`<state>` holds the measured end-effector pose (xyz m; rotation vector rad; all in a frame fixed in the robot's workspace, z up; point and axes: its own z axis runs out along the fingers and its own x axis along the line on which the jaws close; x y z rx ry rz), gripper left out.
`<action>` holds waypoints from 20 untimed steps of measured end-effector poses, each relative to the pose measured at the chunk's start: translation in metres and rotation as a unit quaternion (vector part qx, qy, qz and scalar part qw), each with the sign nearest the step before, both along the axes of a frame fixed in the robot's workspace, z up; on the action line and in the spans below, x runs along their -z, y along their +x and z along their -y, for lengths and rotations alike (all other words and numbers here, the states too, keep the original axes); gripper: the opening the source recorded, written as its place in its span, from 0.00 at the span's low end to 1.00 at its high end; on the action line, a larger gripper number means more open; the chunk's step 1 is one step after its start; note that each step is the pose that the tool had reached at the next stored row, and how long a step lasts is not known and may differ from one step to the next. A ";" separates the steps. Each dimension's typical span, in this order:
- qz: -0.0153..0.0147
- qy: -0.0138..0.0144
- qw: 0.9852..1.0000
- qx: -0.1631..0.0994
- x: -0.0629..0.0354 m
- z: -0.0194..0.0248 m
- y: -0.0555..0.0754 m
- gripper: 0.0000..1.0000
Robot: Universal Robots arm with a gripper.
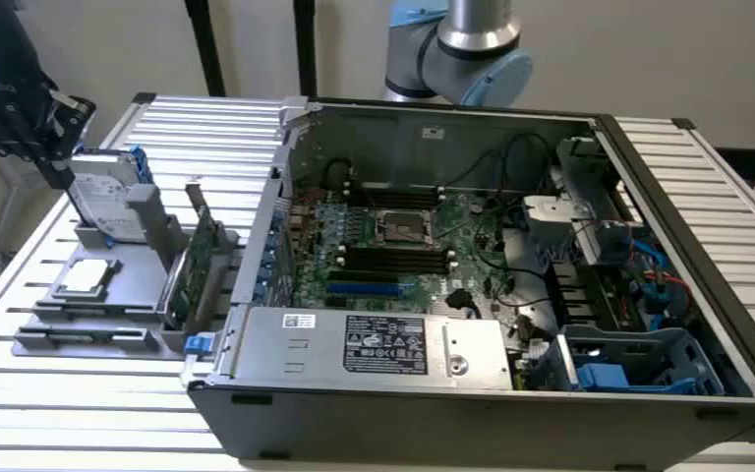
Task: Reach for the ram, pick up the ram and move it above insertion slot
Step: 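Reach for the ram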
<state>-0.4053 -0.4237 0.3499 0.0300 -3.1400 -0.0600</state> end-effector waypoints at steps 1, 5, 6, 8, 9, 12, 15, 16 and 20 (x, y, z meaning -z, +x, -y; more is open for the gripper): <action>0.000 0.000 1.000 0.000 0.0000 0.0000 0.000 0.11; 0.000 0.000 1.000 0.000 0.0000 0.0000 0.000 0.11; 0.000 0.000 1.000 0.000 0.0000 0.0000 0.000 0.11; 0.000 0.000 1.000 0.000 0.0000 0.0000 0.000 0.11; 0.000 0.000 1.000 0.000 0.0000 0.0000 0.000 0.11; 0.000 0.000 1.000 0.000 0.0000 0.0000 0.000 0.11; 0.000 0.000 1.000 0.000 0.0000 0.0024 0.000 0.11; 0.000 0.000 1.000 0.000 -0.0001 0.0058 0.000 0.11; 0.000 0.000 1.000 0.000 0.0008 0.0238 0.000 0.11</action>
